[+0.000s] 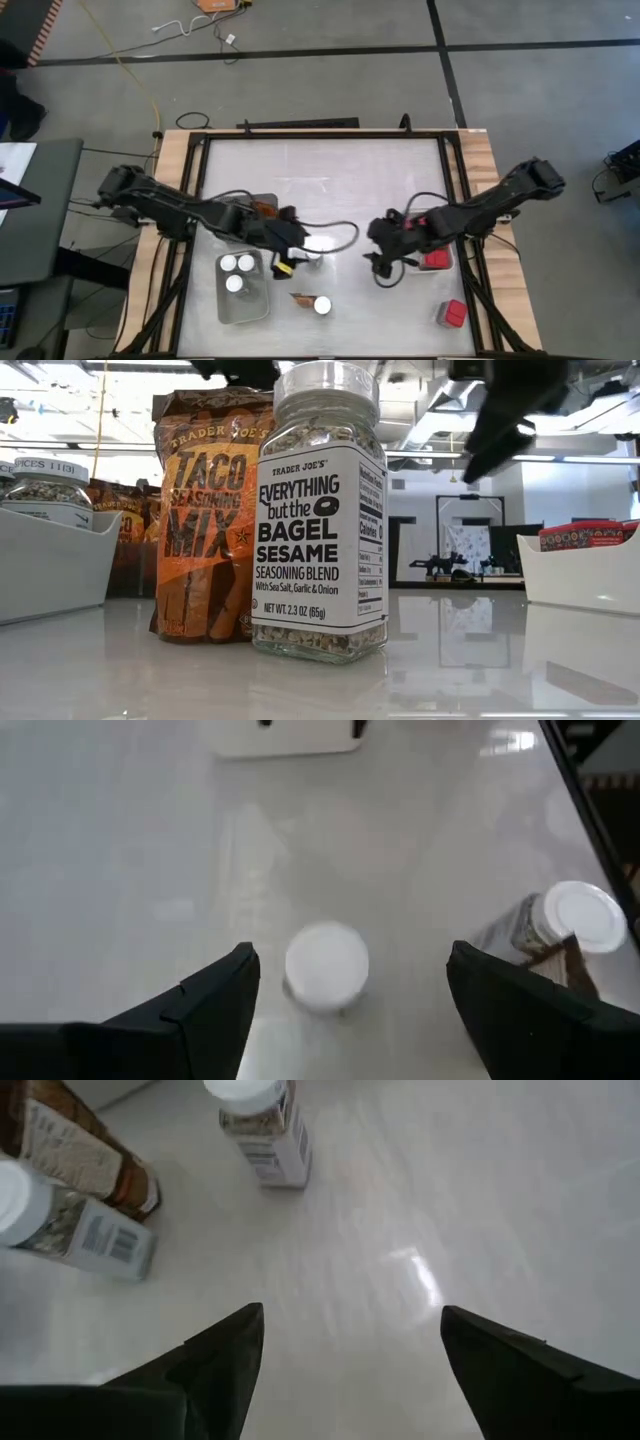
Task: Sort spices by type
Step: Put the top white spice bottle into the gray bin
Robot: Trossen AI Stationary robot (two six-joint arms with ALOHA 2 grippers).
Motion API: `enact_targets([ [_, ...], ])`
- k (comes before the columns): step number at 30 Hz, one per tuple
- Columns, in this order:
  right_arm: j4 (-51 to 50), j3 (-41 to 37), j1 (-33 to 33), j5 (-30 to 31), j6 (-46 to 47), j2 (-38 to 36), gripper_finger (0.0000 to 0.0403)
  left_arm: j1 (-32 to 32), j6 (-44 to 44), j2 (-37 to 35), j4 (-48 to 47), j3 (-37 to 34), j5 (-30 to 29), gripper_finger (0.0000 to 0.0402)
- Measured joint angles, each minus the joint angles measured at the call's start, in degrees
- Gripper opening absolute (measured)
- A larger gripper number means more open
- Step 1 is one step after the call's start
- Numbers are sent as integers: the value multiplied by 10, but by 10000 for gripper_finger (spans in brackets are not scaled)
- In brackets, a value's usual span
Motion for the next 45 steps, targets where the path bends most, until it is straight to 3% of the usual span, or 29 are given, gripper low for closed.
enact_targets([
  [10, 41, -80, 33, 2, 24, -61, 329, 38, 121, 169, -214, 193, 61, 308],
  [16, 37, -80, 47, 2, 24, -62, 329, 55, 183, 228, -237, 252, 98, 308],
  [26, 38, -80, 49, 5, 44, -62, 329, 56, 254, 245, -259, 254, 99, 306],
  [39, 35, -80, 48, 32, 71, -62, 329, 55, 231, 311, -252, 254, 128, 284],
  [45, 37, -80, 48, 37, 73, -62, 329, 55, 239, 310, -251, 254, 128, 237],
])
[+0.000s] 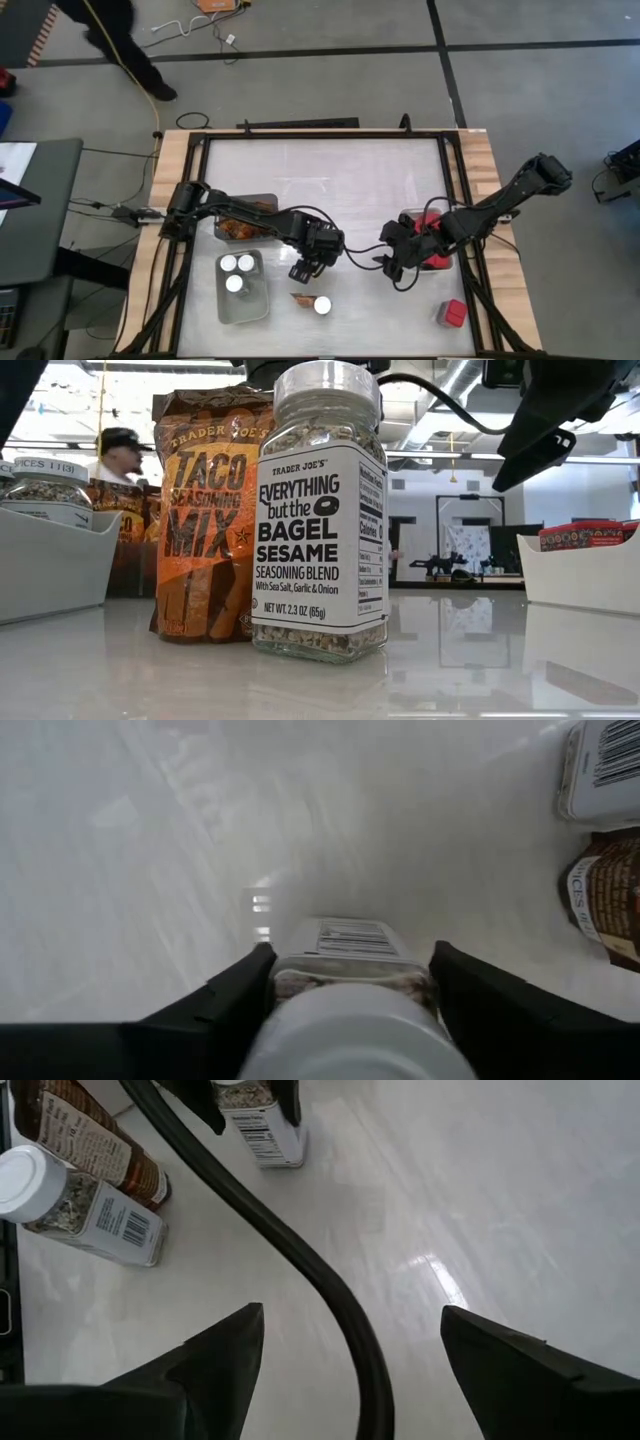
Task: Sort spices by type
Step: Put the top white spice bottle into the gray bin
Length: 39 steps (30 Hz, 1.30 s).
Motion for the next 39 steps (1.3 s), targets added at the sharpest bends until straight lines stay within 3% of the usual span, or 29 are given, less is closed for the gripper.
enact_targets([
  [3, 0, 0, 0, 9, -1, 0, 329, 0, -17, 0, -2, 0, 0, 193],
  [7, 0, 0, 0, 10, -5, 0, 329, 0, -45, 0, -28, 10, 0, 191],
  [15, 2, 0, 0, 7, -34, 0, 329, 11, -91, -27, -175, 80, -38, 191],
  [22, 1, 0, 0, 5, -51, 0, 329, 6, -245, -125, -243, 82, -113, 191],
  [30, 2, 0, 0, -8, -62, 0, 329, -80, -402, -177, -285, 82, -168, 191],
  [39, 3, 0, 0, -8, -62, 0, 329, -205, -621, -178, -303, 81, -207, 191],
])
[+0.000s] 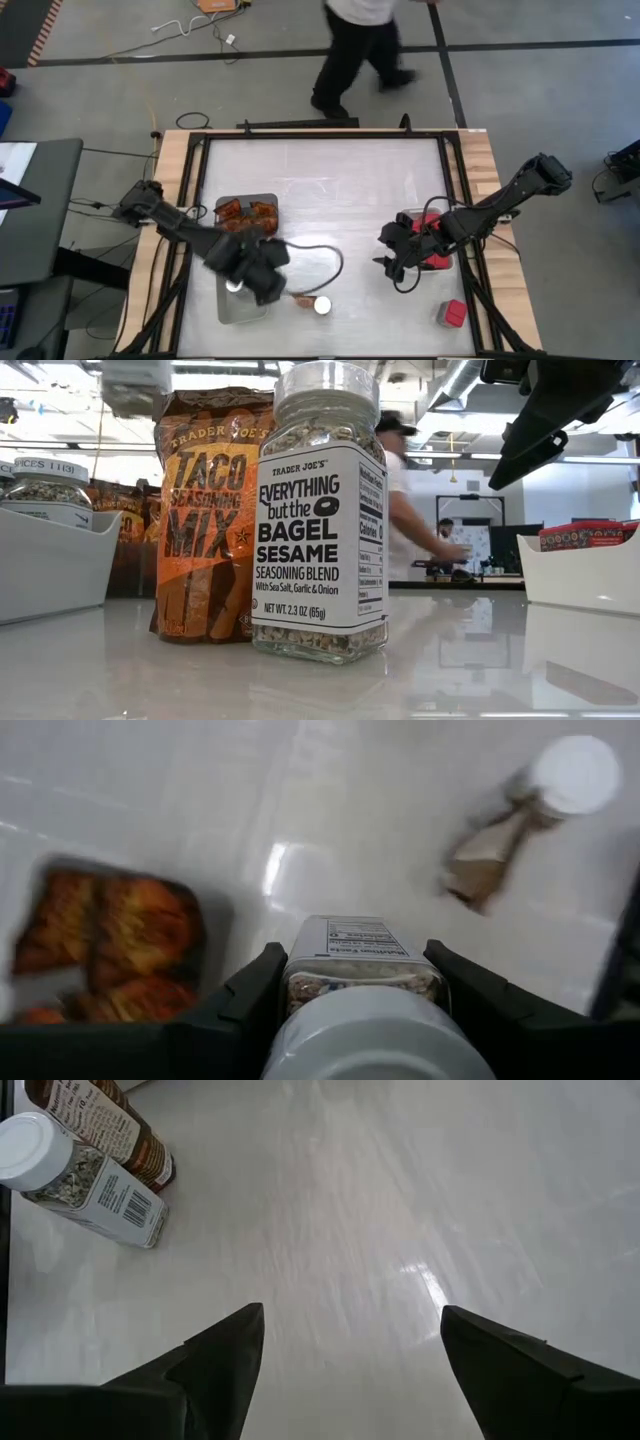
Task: Sort spices by type
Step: Put the top white spice bottle into the gray bin
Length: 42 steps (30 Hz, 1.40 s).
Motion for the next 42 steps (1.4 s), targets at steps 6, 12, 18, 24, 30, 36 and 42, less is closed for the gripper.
enact_targets([
  [6, 3, 0, 0, 0, -2, 0, 329, -65, -133, -2, 15, -29, -47, 191],
  [12, 29, 0, 0, -1, -4, 0, 329, -88, -194, 1, 90, -129, -14, 191],
  [18, 51, 0, 0, -1, -4, 0, 329, -91, -203, 0, 112, -180, 20, 191],
  [24, 66, 0, 0, -1, 4, 0, 329, -93, -176, 0, 142, -220, 47, 191],
  [30, 80, 0, 0, -1, 16, 0, 329, -93, -138, 0, 153, -256, 58, 191],
  [36, 91, 0, -7, -1, 29, 0, 329, -83, -92, -7, 185, -298, 78, 191],
  [42, 93, 0, -20, -1, 40, 0, 329, -70, -75, -34, 254, -347, 78, 191],
])
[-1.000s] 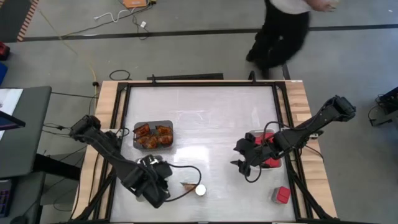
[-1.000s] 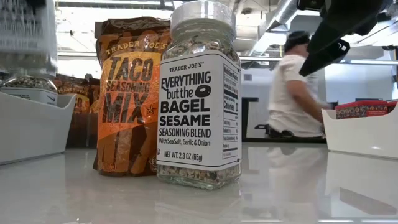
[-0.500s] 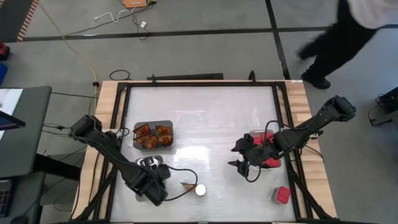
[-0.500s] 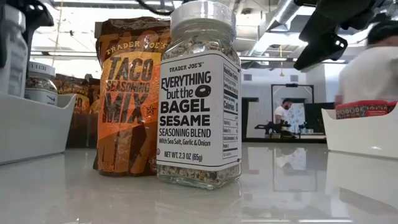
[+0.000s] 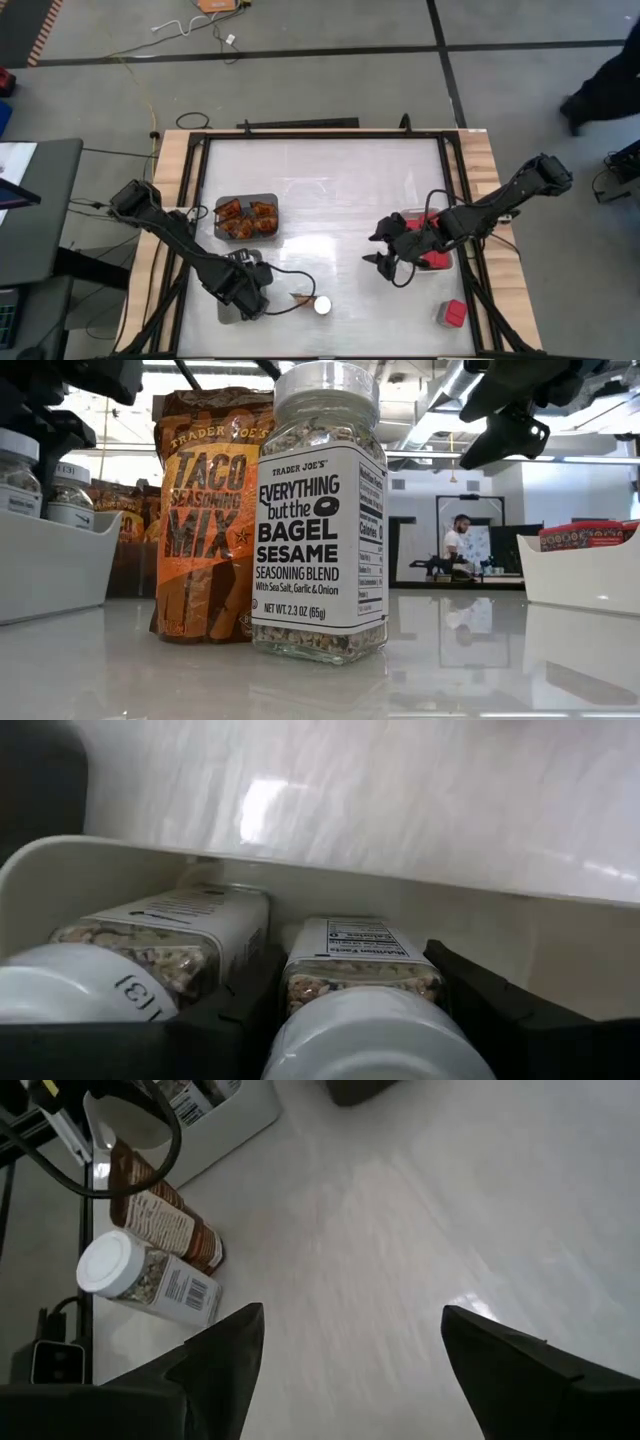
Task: Sort spices by type
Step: Put the top white spice bottle into the gray bin, then put the orange spice pack into the black bin
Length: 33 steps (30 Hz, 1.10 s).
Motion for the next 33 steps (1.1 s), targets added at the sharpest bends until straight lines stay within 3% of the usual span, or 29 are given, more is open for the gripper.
enact_targets([
  [10, -1, 0, -7, 0, 7, 0, 329, 6, 36, -37, 25, -36, -6, 194],
  [18, -1, 0, -7, 0, 11, 0, 329, 12, 38, -37, 32, -36, -13, 268],
  [33, -2, 0, -7, 0, 8, 0, 329, 14, 30, -37, 18, 7, -15, 276],
])
